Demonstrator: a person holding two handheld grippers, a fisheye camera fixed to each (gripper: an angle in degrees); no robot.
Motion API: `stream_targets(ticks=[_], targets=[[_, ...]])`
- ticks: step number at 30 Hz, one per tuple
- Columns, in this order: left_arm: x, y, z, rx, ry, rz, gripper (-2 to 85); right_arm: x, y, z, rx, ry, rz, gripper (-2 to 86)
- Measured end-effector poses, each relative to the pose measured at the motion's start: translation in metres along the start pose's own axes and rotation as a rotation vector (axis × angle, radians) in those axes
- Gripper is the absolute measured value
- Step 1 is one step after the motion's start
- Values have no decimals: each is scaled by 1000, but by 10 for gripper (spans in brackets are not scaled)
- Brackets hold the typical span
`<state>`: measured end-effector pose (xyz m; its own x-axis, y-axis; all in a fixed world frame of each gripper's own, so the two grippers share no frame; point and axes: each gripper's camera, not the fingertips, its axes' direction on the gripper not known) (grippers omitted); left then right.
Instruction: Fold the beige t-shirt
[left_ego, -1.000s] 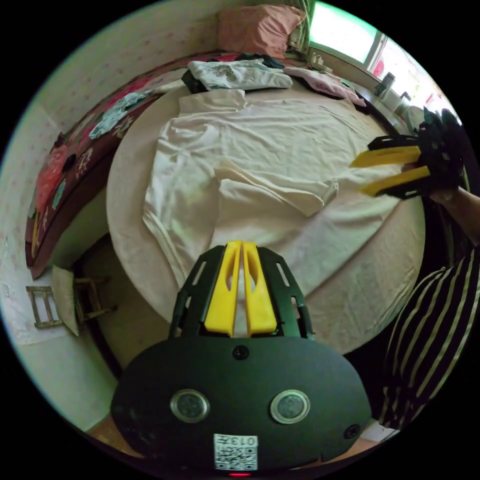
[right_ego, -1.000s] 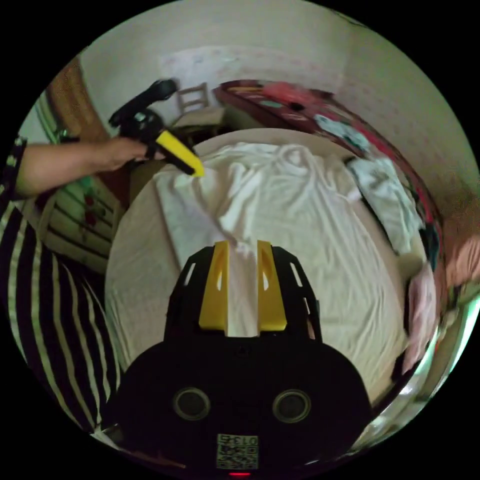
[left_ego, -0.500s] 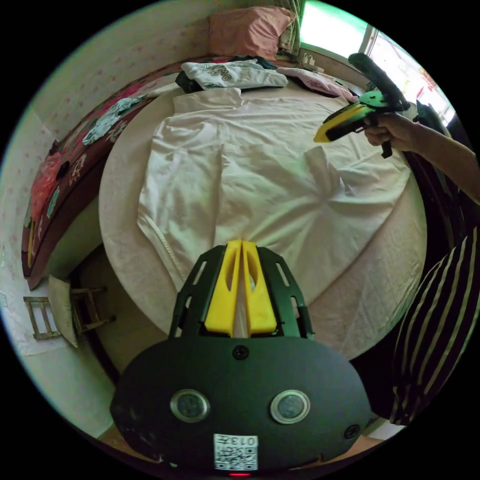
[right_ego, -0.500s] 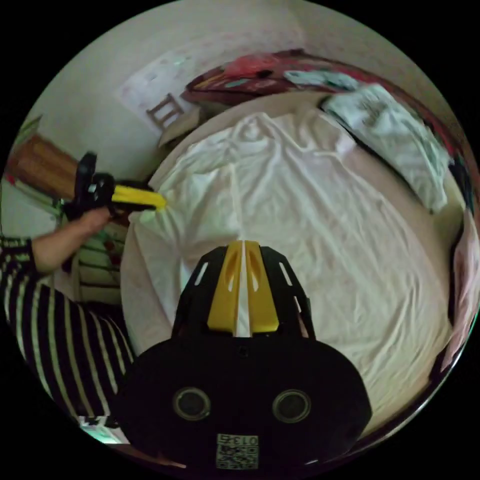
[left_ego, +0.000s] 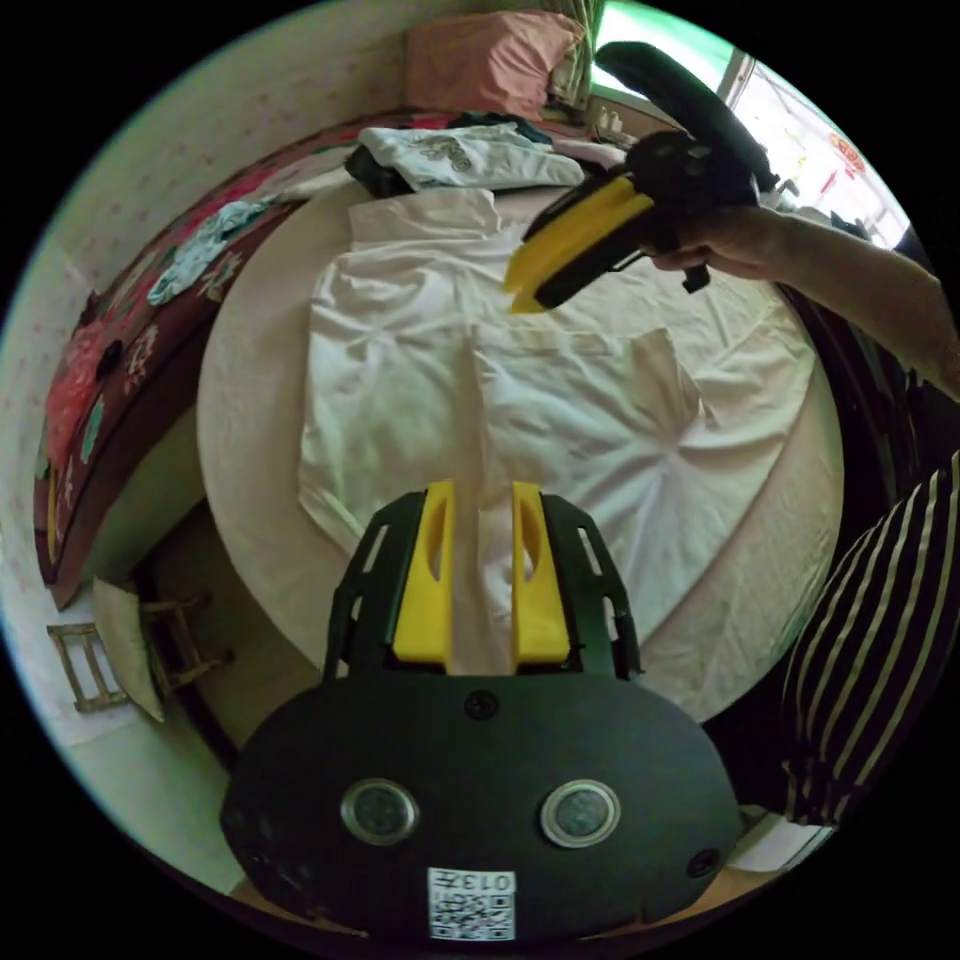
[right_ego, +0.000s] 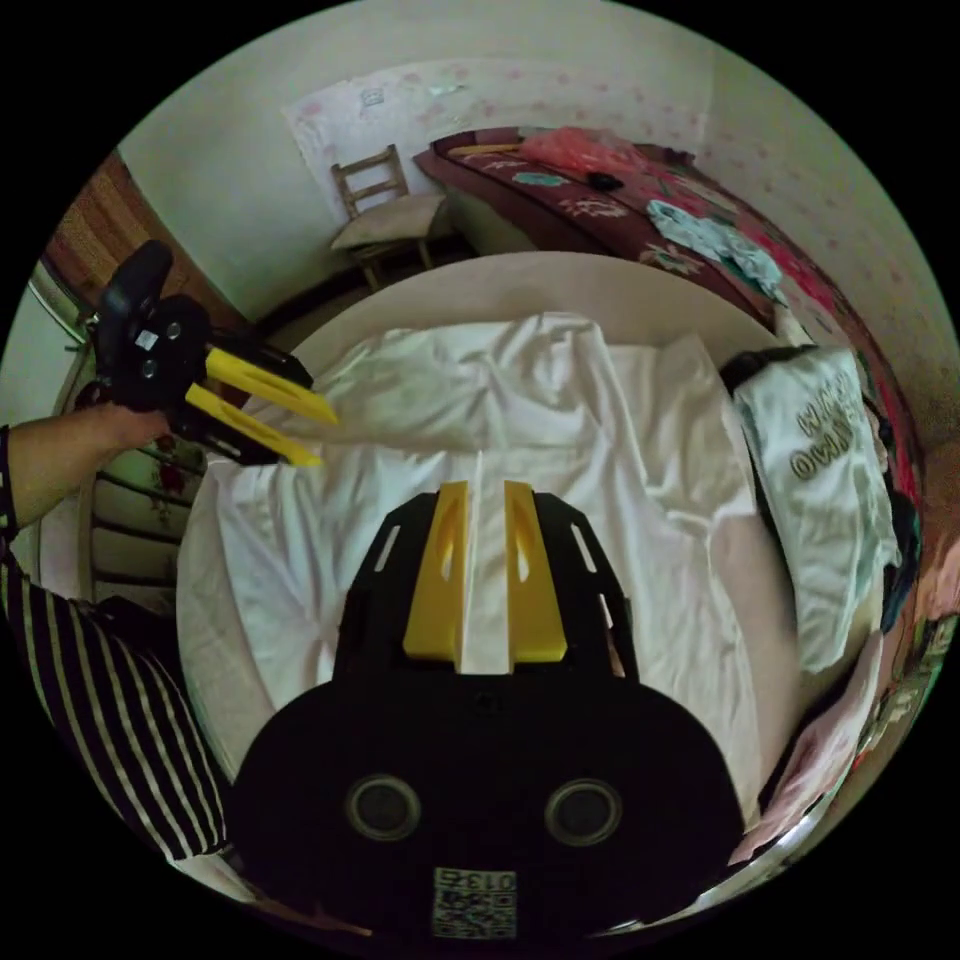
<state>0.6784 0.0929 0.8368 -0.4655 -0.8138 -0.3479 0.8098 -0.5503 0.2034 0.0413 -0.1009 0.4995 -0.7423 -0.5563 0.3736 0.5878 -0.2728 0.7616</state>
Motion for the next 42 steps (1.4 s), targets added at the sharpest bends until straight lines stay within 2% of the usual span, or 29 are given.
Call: stream_targets(ticks=[6, 9, 14, 19, 23, 27, 31, 34, 37, 39, 41, 42], targets=[[9, -7, 15, -50, 36, 41, 32, -18, -40, 23, -128, -17, -85, 34], [14, -6, 14, -55, 38, 35, 9, -29, -45, 13, -118, 15, -100, 14], [44, 13, -11, 20, -84, 121, -1, -55, -27, -36, 35, 21, -133, 6], [92, 37, -25, 75, -279, 250, -2, -115, 34, -75, 178, 199, -158, 4], [140, 54, -22, 79, -436, 380, -1, -163, 80, -79, 206, 287, -120, 4], [168, 67, 1, 23, -435, 442, 0, -208, 121, -59, 122, 341, -85, 3], [177, 79, 16, -49, -347, 407, 8, -230, 143, -30, -14, 294, -40, 6], [173, 93, 7, -97, -352, 368, 18, -233, 154, -37, -1, 275, -27, 16], [155, 110, -19, -11, -266, 235, 35, -213, 160, -57, 62, 295, 41, 43], [139, 114, -34, 56, -273, 104, 52, -190, 157, -64, 79, 287, 119, 59], [108, 110, -41, 154, -145, -98, 65, -166, 149, -66, 105, 224, 187, 70], [101, 108, -40, 159, -100, -136, 64, -152, 141, -63, 105, 190, 211, 73]])
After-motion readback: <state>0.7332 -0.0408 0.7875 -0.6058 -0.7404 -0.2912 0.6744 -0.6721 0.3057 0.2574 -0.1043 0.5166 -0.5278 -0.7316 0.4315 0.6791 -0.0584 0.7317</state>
